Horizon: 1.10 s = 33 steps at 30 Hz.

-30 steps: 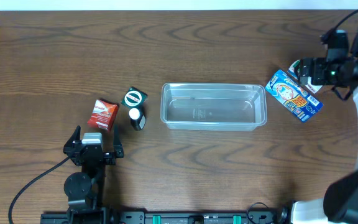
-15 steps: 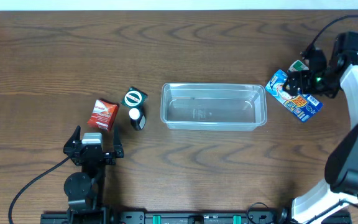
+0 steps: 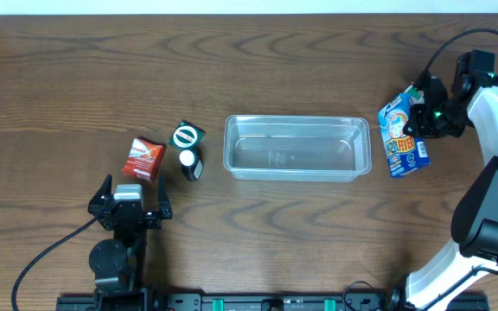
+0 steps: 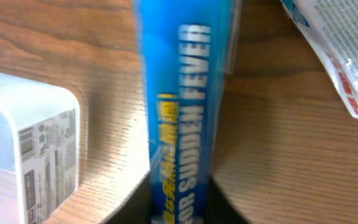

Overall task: Pack container
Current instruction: 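Reach right gripper to blue Sudden Fever box and grasp it, then lift blue box with right gripper and carry over container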

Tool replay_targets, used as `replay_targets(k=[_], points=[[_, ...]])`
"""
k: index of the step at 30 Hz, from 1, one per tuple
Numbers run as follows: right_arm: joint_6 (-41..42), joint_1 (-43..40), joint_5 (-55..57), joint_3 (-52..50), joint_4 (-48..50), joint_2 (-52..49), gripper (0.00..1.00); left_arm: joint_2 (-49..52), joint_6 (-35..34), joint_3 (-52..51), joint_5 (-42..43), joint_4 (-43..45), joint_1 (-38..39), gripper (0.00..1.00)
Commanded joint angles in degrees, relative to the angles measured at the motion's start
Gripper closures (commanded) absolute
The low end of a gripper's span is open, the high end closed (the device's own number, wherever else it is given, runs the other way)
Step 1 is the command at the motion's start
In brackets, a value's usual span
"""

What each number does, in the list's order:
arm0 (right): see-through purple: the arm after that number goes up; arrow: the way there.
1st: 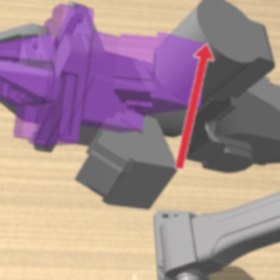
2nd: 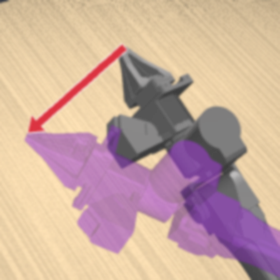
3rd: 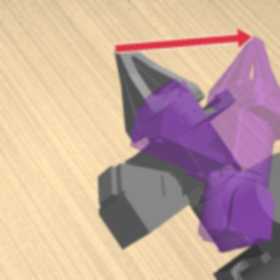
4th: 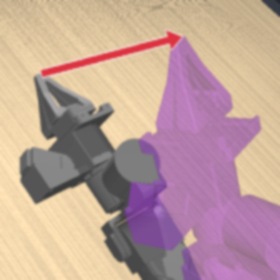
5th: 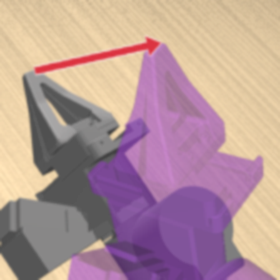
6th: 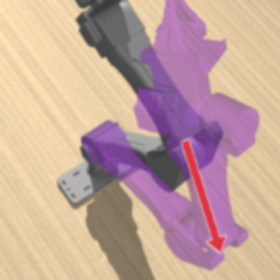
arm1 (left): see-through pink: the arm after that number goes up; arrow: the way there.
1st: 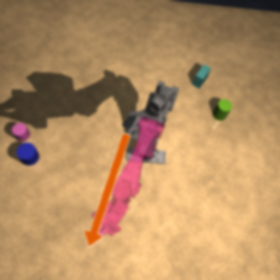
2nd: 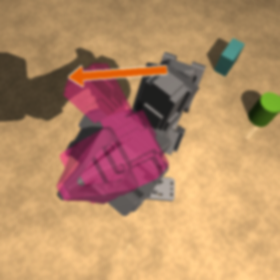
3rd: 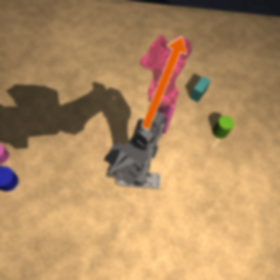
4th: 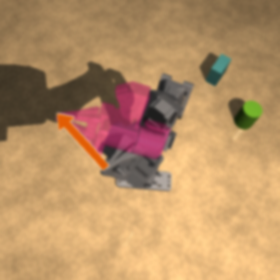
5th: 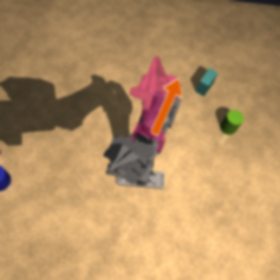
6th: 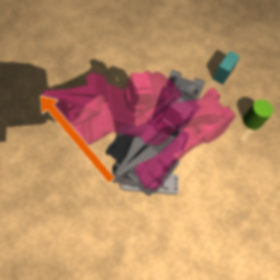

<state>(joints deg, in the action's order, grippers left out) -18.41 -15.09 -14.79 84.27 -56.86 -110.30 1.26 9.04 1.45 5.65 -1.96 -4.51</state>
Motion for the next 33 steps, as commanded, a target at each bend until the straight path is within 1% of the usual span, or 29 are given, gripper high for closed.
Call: replay_targets(k=[1,5,9,11,17,20,25,28,31,33], points=[[1.16,0.76,2.4,0.81,0.2,-0.07,0.98,0.09,0.35,-1.22,1.01,-1.44,-0.28,0.02],[4.13,0.76,5.42,1.33,0.0,-0.04,0.99,0.09,0.35,-1.22,1.01,-1.44,-0.28,0.02],[5.97,0.81,5.57,4.83,-3.45,0.37,0.99,0.09,0.35,-1.22,1.03,-1.44,-0.28,0.02],[7.23,0.92,5.55,8.63,-6.58,0.61,0.99,0.09,0.37,-1.22,1.03,-1.44,-0.28,0.02],[6.97,3.41,5.11,21.62,-15.15,3.08,0.99,0.09,0.35,-1.22,1.03,-1.46,-0.28,0.02],[1.55,7.48,5.11,26.16,-16.63,5.49,0.99,0.09,0.37,-1.22,1.03,-1.44,-0.28,0.02],[-15.02,19.39,6.88,27.36,-15.54,10.71,0.99,0.09,0.35,-1.22,1.01,-1.44,-0.31,0.02],[-20.9,27.39,13.4,27.36,-15.32,12.33,0.99,0.09,0.35,-1.22,1.01,-1.44,-0.28,0.02],[-23.41,35.1,22.25,27.34,-16.2,12.52,0.99,0.09,0.35,-1.22,1.03,-1.44,-0.28,0.02],[-28.89,39.39,23.63,26.86,-18.78,12.46,0.99,0.09,0.35,-1.22,1.01,-1.46,-0.28,0.02]])
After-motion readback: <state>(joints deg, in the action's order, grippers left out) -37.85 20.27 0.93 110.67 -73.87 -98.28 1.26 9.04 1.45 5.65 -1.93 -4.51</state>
